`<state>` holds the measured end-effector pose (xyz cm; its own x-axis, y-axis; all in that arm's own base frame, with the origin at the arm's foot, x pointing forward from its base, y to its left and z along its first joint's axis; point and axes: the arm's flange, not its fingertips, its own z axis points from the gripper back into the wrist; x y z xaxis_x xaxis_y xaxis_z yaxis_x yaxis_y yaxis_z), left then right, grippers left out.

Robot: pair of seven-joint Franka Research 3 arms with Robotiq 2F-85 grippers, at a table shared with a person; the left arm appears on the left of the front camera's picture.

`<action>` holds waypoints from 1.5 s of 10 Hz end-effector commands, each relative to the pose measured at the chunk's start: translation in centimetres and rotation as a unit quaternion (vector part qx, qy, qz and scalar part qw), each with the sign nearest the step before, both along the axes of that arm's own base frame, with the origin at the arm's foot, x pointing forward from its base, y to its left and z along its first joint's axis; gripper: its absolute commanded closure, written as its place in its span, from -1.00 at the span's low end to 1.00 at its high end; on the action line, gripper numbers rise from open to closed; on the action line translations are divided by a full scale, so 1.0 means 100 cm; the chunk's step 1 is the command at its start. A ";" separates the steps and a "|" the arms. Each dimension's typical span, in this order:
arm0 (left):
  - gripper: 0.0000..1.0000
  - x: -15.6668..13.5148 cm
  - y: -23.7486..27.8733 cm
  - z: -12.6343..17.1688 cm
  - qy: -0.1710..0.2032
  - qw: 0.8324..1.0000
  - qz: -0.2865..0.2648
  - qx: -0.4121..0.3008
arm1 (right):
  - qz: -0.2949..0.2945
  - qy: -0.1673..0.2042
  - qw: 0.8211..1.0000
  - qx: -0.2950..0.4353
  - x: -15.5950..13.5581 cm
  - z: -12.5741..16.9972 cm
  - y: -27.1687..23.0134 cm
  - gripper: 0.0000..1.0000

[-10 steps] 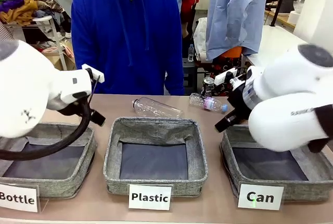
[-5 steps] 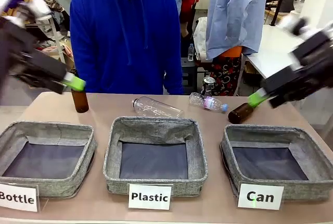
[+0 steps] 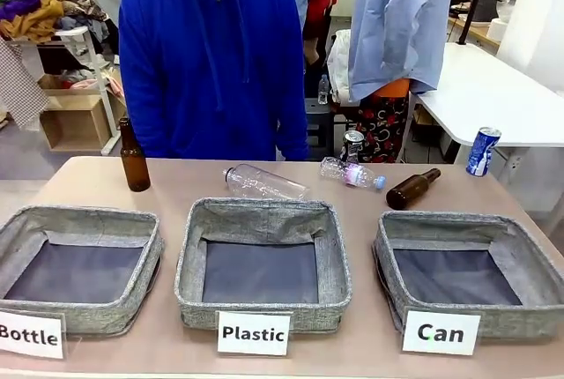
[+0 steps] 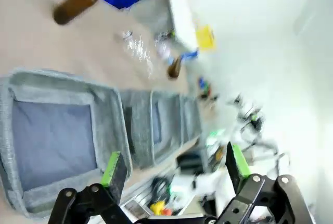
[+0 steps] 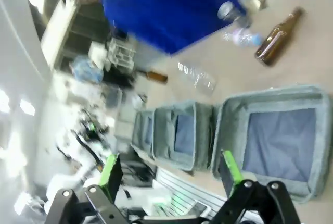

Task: Sort the can waste into the basket.
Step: Pick up the can waste from the table and place it in the right Fabric basket.

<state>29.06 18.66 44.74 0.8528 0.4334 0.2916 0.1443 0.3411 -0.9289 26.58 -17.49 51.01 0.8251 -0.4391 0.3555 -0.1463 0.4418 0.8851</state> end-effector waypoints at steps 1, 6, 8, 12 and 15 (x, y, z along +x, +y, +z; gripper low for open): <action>-1.00 -0.003 0.000 -0.021 -0.048 0.991 0.086 -0.088 | -0.056 0.002 0.994 0.099 -0.007 -0.090 -0.017 -1.00; -1.00 -0.007 0.044 -0.020 -0.025 0.988 0.117 -0.096 | -0.120 0.049 0.982 0.140 -0.013 -0.109 -0.083 -1.00; -1.00 -0.007 0.044 -0.020 -0.025 0.988 0.117 -0.096 | -0.120 0.049 0.982 0.140 -0.013 -0.109 -0.083 -1.00; -1.00 -0.007 0.044 -0.020 -0.025 0.988 0.117 -0.096 | -0.115 0.066 0.981 0.138 -0.014 -0.106 -0.083 -1.00; -1.00 -0.007 0.044 -0.020 -0.025 0.988 0.117 -0.096 | -0.159 -0.061 0.985 0.014 0.053 -0.079 -0.082 -1.00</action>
<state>28.47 22.93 42.49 0.7054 0.6754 0.2152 0.1183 0.1871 -0.9752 28.64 -25.47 42.65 0.6713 -0.7005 0.2421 -0.0120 0.3163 0.9486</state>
